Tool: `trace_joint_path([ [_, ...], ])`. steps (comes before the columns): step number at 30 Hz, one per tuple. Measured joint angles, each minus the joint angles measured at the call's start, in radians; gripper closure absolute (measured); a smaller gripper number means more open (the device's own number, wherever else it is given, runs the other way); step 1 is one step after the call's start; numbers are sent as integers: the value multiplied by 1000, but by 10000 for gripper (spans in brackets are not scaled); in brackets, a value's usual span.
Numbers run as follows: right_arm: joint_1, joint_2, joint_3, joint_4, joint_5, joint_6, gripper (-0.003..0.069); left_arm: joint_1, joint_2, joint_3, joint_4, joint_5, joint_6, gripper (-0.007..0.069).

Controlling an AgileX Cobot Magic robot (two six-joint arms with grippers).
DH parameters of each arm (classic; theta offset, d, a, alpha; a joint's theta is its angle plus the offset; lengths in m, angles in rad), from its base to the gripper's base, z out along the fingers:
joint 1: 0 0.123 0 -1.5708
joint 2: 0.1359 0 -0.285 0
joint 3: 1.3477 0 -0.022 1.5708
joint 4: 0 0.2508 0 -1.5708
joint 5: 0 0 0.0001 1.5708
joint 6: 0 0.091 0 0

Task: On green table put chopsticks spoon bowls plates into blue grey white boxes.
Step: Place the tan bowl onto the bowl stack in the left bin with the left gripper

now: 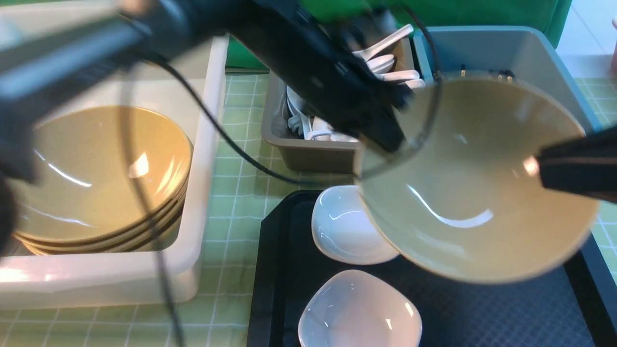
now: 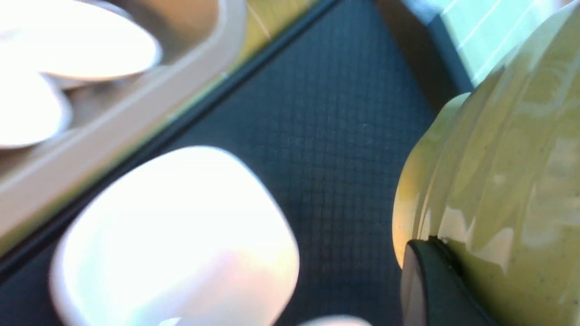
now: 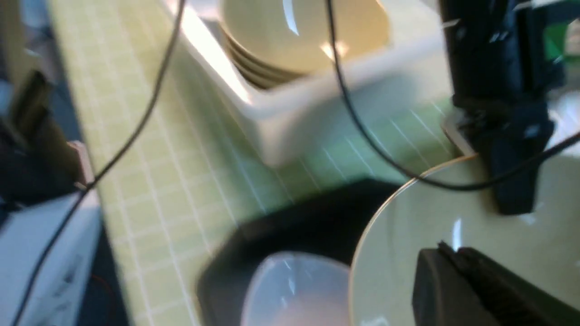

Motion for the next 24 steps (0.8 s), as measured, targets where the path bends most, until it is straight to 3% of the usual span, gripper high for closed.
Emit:
trace_joint_path([
  [1,0,0,0,0,0,-6,622,6,-12,0,0,3,0,609],
  [3,0,58,-36,89,24,-76,620,88,-83,12,0,26,-9,609],
  [7,0,105,-74,144,34,-129,613,258,-242,131,-12,23,-13,609],
  [12,9,139,-89,175,33,-171,607,535,-407,365,-43,25,-8,609],
  [13,35,155,-89,180,23,-177,603,645,-464,465,-67,22,-6,609],
  [14,39,161,-90,181,19,-178,603,672,-478,488,-74,21,-2,609],
  [15,76,185,-90,183,-4,-186,601,777,-530,564,-92,20,6,609],
  [16,81,192,-90,183,-10,-187,601,789,-535,572,-95,20,9,609],
  [17,110,214,-90,183,-37,-191,601,883,-574,616,-101,19,23,609],
  [21,168,259,-90,183,-112,-195,600,1030,-596,638,-76,-8,9,609],
  [24,177,283,-90,170,-172,-192,596,1063,-557,638,-7,-38,-34,609],
])
